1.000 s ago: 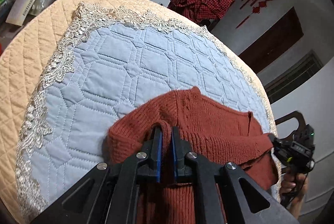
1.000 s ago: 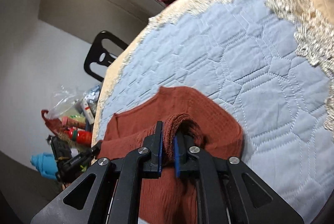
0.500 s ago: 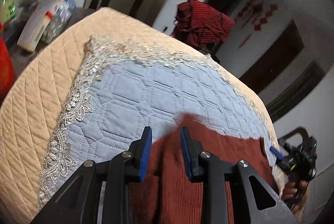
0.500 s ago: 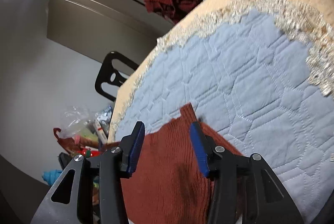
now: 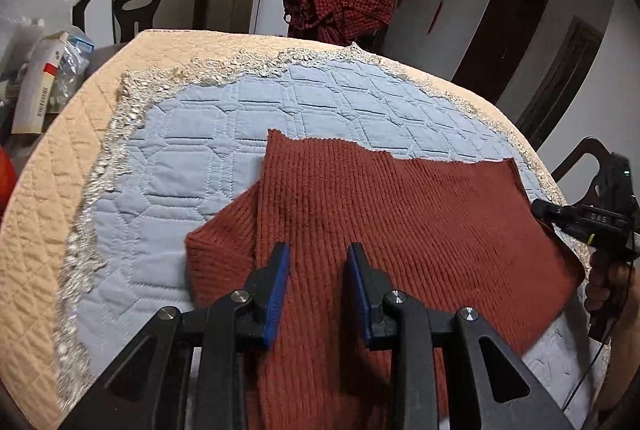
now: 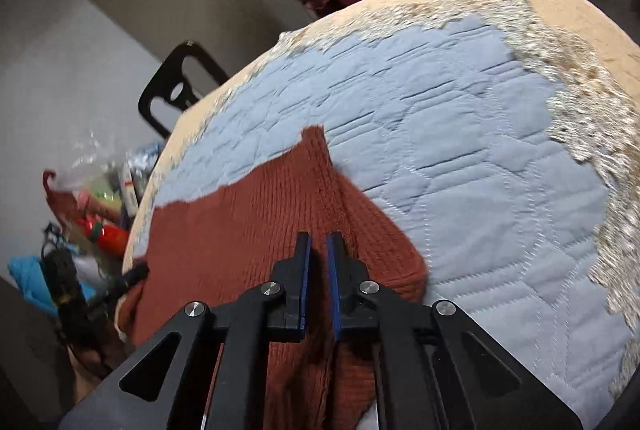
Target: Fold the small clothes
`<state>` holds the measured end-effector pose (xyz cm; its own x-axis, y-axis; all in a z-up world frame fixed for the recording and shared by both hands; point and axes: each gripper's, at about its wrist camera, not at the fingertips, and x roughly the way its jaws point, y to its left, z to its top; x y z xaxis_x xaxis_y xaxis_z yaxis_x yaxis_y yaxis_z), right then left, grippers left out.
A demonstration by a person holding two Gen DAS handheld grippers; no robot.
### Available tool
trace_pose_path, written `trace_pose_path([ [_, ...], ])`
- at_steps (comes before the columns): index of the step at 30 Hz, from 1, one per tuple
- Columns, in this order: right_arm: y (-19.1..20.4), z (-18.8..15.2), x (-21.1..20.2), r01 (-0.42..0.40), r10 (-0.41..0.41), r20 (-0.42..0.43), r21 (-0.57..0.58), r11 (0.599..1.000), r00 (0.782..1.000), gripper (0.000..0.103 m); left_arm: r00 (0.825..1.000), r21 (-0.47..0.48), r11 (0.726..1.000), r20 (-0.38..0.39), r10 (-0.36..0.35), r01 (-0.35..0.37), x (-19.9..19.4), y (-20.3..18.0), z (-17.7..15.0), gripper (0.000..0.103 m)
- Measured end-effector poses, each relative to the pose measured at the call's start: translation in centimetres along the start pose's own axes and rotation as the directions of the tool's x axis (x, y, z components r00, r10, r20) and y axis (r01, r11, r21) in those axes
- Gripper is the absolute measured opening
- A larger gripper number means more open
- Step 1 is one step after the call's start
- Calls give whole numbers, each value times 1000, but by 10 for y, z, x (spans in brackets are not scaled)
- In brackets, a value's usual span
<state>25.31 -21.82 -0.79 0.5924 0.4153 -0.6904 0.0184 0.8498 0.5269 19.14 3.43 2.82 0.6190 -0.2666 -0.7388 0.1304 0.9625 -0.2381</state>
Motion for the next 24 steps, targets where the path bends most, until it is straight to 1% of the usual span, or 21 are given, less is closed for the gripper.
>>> trace_pose_path([
  [1, 8, -2, -5, 28, -28, 14, -33, 999, 1000, 7, 1000, 7, 1000, 9, -3, 3, -4, 0, 0, 32],
  [2, 21, -6, -14, 63, -61, 31, -90, 994, 998, 8, 1000, 22, 1000, 24, -1, 0, -8, -3, 0, 32],
  [3, 35, -11, -22, 82, -77, 44, -144, 986, 996, 9, 999, 46, 999, 40, 6, -8, -17, -8, -4, 32],
  [5, 57, -25, -35, 112, -99, 71, -226, 968, 993, 10, 999, 83, 997, 54, 6, -10, -27, -18, -12, 32],
  [7, 75, -43, -45, 128, -105, 93, -287, 949, 990, 10, 998, 108, 994, 52, -23, 17, -35, -31, -24, 32],
  [9, 86, -64, -42, 119, -104, 63, -323, 939, 993, 10, 998, 136, 990, 42, -36, 30, -37, -42, -37, 32],
  [11, 89, -82, -35, 141, -132, 48, -350, 926, 990, 10, 999, 160, 987, 19, -33, 30, -29, -50, -46, 32],
  [13, 82, -92, -22, 153, -158, 13, -352, 923, 987, 10, 1000, 177, 984, -19, 6, -2, -16, -52, -55, 32],
  [14, 77, -95, -15, 170, -183, -6, -344, 924, 983, 10, 1000, 191, 981, -7, 16, -14, -16, -53, -57, 32],
  [16, 74, -95, -20, 158, -166, 5, -325, 932, 986, 10, 999, 208, 978, -1, 36, -35, -20, -59, -57, 32],
  [17, 77, -94, -22, 167, -174, 9, -327, 930, 985, 10, 1000, 201, 979, 1, 27, -26, -23, -61, -56, 32],
  [19, 88, -98, -30, 163, -161, 36, -352, 922, 986, 10, 1000, 206, 978, 17, -13, 9, -28, -72, -53, 32],
  [21, 100, -103, -30, 115, -112, 31, -375, 920, 993, 10, 999, 235, 972, 36, -29, 20, -28, -87, -53, 32],
  [23, 110, -109, -20, 95, -96, 18, -398, 912, 995, 10, 998, 249, 968, 25, -51, 43, -20, -98, -54, 32],
  [24, 111, -110, -14, 98, -104, 7, -405, 909, 995, 10, 998, 249, 967, 11, -57, 53, -12, -101, -55, 32],
])
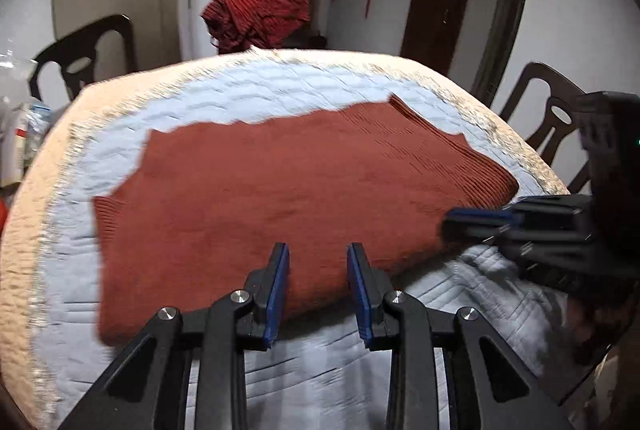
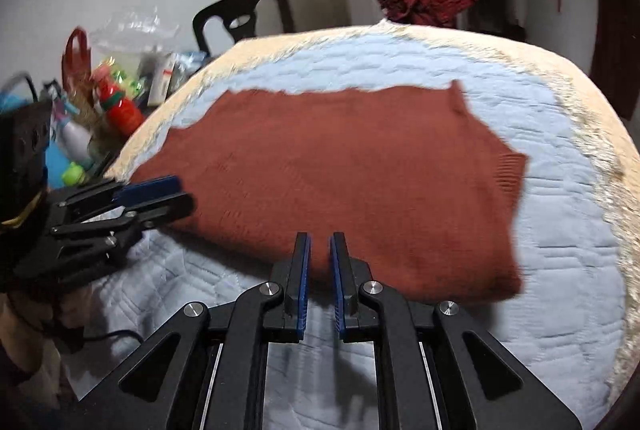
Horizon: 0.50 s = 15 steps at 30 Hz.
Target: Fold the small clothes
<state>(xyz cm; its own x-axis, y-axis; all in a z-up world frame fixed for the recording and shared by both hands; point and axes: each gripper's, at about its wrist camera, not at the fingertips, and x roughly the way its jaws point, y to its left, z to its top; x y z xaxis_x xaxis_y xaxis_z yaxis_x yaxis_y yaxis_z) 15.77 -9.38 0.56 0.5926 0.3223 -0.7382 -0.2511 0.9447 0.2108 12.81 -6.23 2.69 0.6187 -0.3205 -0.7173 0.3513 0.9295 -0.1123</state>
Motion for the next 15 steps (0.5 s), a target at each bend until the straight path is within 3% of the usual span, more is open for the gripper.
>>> trace_pose_path([
  [4, -13, -3, 8, -19, 20, -25, 45, 999, 999, 10, 1000, -11, 1000, -29, 2, -2, 13, 2, -2, 32],
  [8, -36, -4, -17, 14, -18, 39, 97, 995, 999, 10, 1000, -22, 999, -10, 23, -23, -3, 13, -8, 32],
  [11, -66, -14, -24, 49, -57, 35, 201, 978, 998, 10, 998, -76, 995, -8, 62, -62, -14, 33, -17, 32],
  [13, -80, -21, -28, 1, -18, 58, 270, 963, 998, 10, 996, -112, 990, -7, 88, -88, -21, 48, -24, 32],
  [15, -79, -25, -32, 9, -29, 70, 282, 960, 997, 10, 992, -149, 981, -5, 129, -128, -29, 59, -29, 32],
])
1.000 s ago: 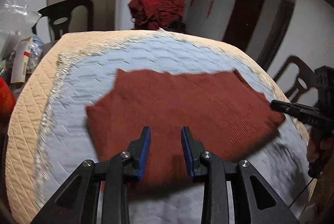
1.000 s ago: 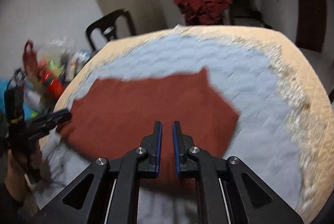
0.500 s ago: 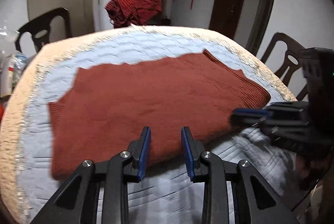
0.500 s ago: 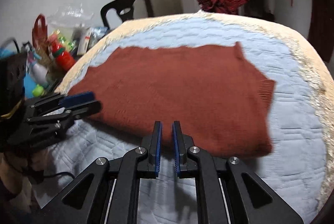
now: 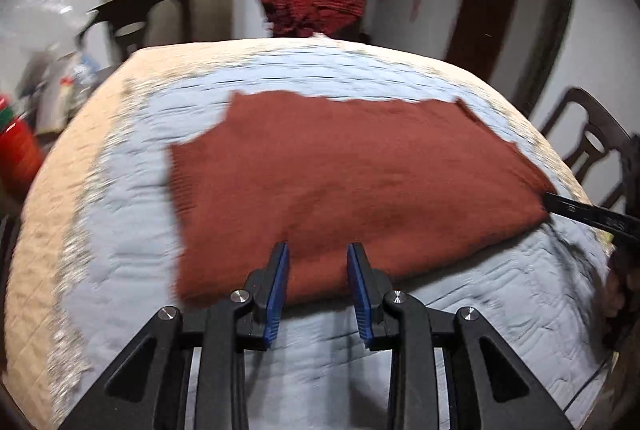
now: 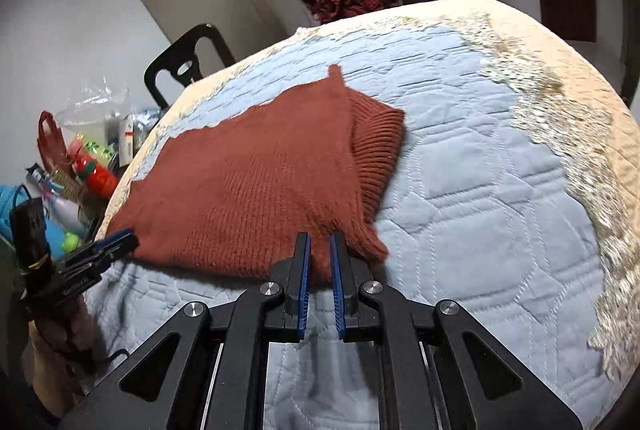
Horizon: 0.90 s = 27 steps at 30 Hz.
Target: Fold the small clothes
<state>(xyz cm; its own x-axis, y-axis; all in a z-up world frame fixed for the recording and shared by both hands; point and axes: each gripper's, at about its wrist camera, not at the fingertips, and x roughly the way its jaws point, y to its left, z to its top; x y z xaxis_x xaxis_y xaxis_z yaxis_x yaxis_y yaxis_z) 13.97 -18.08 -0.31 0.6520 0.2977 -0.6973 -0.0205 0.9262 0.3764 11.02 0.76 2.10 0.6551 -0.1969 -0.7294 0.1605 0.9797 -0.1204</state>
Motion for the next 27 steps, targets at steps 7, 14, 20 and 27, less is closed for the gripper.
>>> trace_pose_path([
  [7, -4, 1, -4, -5, 4, 34, 47, 999, 999, 10, 1000, -43, 999, 4, 30, -30, 1, 18, -5, 32],
  [14, -2, 3, -10, -24, 21, 45, 61, 998, 999, 10, 1000, -47, 999, 18, 20, -19, -4, 19, -4, 32],
  [20, -8, 15, 4, 14, -18, 48, 83, 996, 999, 10, 999, -58, 998, 13, 41, -40, 4, 20, 2, 32],
  [27, -15, 11, 7, 37, -43, 53, 99, 994, 998, 8, 1000, -80, 996, 6, 28, -27, 8, 23, -2, 32],
])
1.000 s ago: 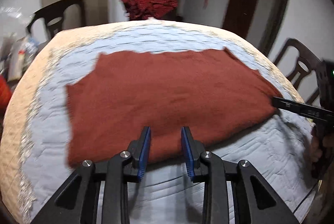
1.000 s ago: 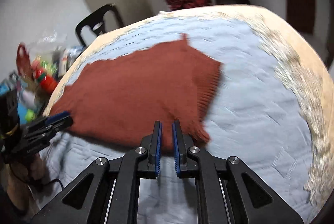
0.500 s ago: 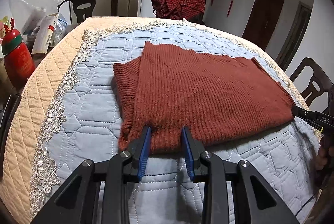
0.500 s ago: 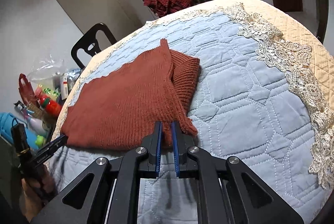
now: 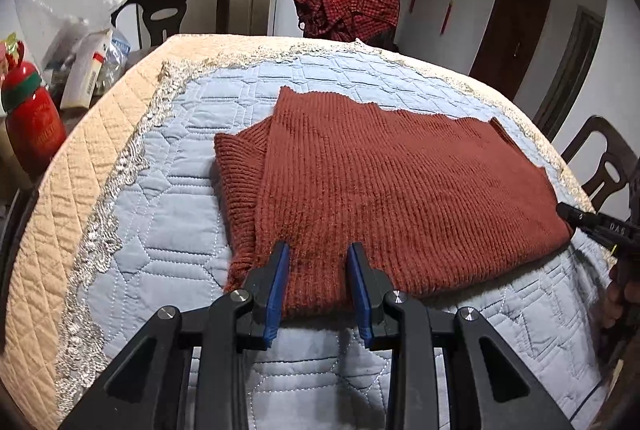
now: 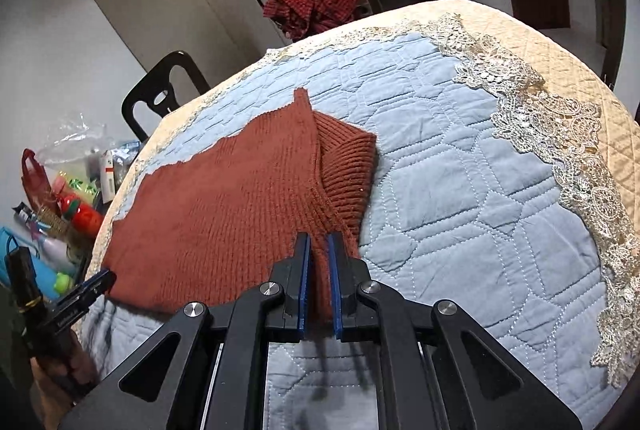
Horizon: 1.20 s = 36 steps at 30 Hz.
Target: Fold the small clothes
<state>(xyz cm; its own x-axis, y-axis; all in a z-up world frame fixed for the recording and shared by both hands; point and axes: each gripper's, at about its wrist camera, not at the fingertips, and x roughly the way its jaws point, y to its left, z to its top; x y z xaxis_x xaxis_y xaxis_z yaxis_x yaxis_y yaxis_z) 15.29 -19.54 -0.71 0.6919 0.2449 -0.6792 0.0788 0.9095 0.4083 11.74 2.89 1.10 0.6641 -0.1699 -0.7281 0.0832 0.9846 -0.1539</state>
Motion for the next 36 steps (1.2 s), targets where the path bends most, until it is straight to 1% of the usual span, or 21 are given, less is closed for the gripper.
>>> trace_pose_path([
  [3, 0, 0, 0, 11, -11, -3, -3, 1000, 1000, 8, 1000, 6, 1000, 2, 4, -4, 0, -1, -1, 32],
  [8, 0, 1, 1, 19, -19, -4, -9, 1000, 1000, 8, 1000, -5, 1000, 1, -12, 12, 1, 2, 0, 32],
  [12, 0, 1, 2, 21, -21, -6, -11, 1000, 1000, 8, 1000, 4, 1000, 1, -5, 5, 1, 1, 0, 33],
  [13, 1, 1, 2, 22, -23, -6, -14, 1000, 1000, 8, 1000, 7, 1000, 0, -7, 7, 1, 0, 0, 34],
  [14, 1, 1, 2, 26, -26, -7, -18, 1000, 1000, 8, 1000, 10, 1000, -1, -13, 13, 1, 0, 0, 37],
  [16, 4, 2, 2, 39, -39, -13, -39, 998, 999, 9, 1000, 18, 1000, -2, -13, 13, 1, -2, 0, 39],
  [17, 6, 3, 2, 45, -46, -16, -51, 998, 999, 9, 1000, 23, 1000, -3, -13, 14, 1, -3, 1, 41],
  [18, 8, 2, 2, 55, -56, -17, -64, 996, 998, 9, 1000, 26, 999, -4, -21, 21, 1, -3, 1, 45],
  [20, 14, 2, 3, 83, -85, -17, -97, 992, 996, 10, 1000, 32, 999, -5, -27, 27, 0, -4, 1, 47],
  [24, 23, 2, -2, 119, -120, -5, -138, 983, 993, 10, 1000, 33, 999, 6, -14, 14, -8, -7, 2, 47],
  [26, 27, 2, -10, 116, -115, 19, -137, 984, 993, 10, 1000, 31, 999, 19, -11, 10, -14, -7, 3, 47],
  [29, 35, 0, -20, 112, -107, 41, -152, 982, 993, 17, 1000, 29, 1000, 30, 7, -8, -19, -5, 4, 47],
  [33, 46, -4, -23, 118, -110, 53, -194, 974, 993, 17, 998, 29, 999, 48, 34, -35, -22, 0, 6, 47],
  [36, 42, -5, -18, 110, -105, 37, -182, 977, 994, 17, 997, 18, 997, 41, 69, -70, -17, 8, 7, 47],
])
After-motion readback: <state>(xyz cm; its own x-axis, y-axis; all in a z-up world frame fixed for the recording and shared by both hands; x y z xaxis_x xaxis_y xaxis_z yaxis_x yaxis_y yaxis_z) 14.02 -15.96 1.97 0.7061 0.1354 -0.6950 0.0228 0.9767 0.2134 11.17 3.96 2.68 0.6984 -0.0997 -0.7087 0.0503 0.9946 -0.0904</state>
